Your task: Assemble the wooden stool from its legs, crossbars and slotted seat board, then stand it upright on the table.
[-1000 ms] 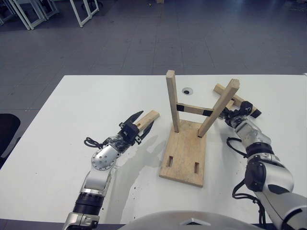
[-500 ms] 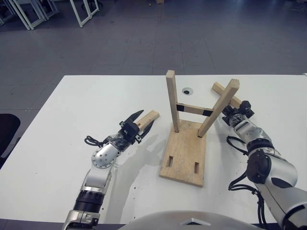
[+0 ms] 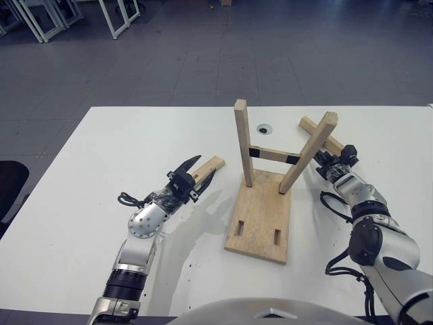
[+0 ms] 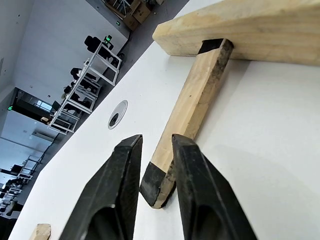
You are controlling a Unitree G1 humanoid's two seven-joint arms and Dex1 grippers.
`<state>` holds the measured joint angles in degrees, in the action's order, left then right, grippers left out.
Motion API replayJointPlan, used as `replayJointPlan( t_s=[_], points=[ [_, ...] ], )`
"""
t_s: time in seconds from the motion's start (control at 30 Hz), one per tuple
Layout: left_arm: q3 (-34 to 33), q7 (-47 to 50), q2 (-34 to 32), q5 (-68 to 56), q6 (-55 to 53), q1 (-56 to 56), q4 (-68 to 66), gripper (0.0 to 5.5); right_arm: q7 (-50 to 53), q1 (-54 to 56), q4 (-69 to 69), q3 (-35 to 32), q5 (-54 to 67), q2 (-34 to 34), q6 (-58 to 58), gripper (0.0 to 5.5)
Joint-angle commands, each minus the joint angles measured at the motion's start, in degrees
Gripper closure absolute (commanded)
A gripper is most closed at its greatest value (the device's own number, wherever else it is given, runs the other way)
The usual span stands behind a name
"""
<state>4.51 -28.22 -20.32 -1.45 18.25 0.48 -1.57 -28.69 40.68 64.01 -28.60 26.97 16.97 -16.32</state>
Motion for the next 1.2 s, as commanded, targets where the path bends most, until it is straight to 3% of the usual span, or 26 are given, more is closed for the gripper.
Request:
replayJointPlan(
  t_s=[0.03,0.2,0.47,0.67,0.87,0.93,1.03,1.2],
  points=[
    [0.09,-0.58,-0.47,-0.21,-0.39,-0.29,-0.27,2.79,2.88,-1.08,1.29,2.40,-2.81,-1.52,0.76,3.63],
    [-0.11,-0.86,-0.74,-0.35,-0.60,-0.31,-0.11,2.79,7.26,0.66,4.00,5.22,-6.29,-2.55,3.10,2.76],
    [0.02,-2.15,-1.27,-0.97,-0.77,-1.87,-0.91,2.79,9.21,1.85,7.45,3.22,-4.88,-3.30,4.79,2.76],
    [-0.19,-3.23,-1.77,-1.24,-0.62,-2.43,-1.47,2.79,5.79,3.54,8.94,-3.68,2.03,-2.58,0.81,2.76],
    [-0.16,-3.25,-1.77,-1.26,-0.45,-2.25,-1.54,2.79,-0.44,4.13,7.74,-1.50,0.89,-2.20,-2.34,2.76],
    [-0.15,-3.04,-1.73,-1.21,-0.46,-1.84,-1.18,2.79,-0.77,3.94,7.52,-1.22,0.67,-1.95,-2.51,3.13],
    [-0.18,-2.77,-1.64,-1.14,-0.52,-1.51,-0.89,2.79,-0.01,1.07,2.61,2.12,-2.69,-0.56,0.16,3.19],
    [-0.22,-1.78,-1.28,-0.91,-0.61,0.39,0.14,2.79,1.83,-10.77,-19.53,9.98,-10.81,2.88,3.93,3.19]
  ],
)
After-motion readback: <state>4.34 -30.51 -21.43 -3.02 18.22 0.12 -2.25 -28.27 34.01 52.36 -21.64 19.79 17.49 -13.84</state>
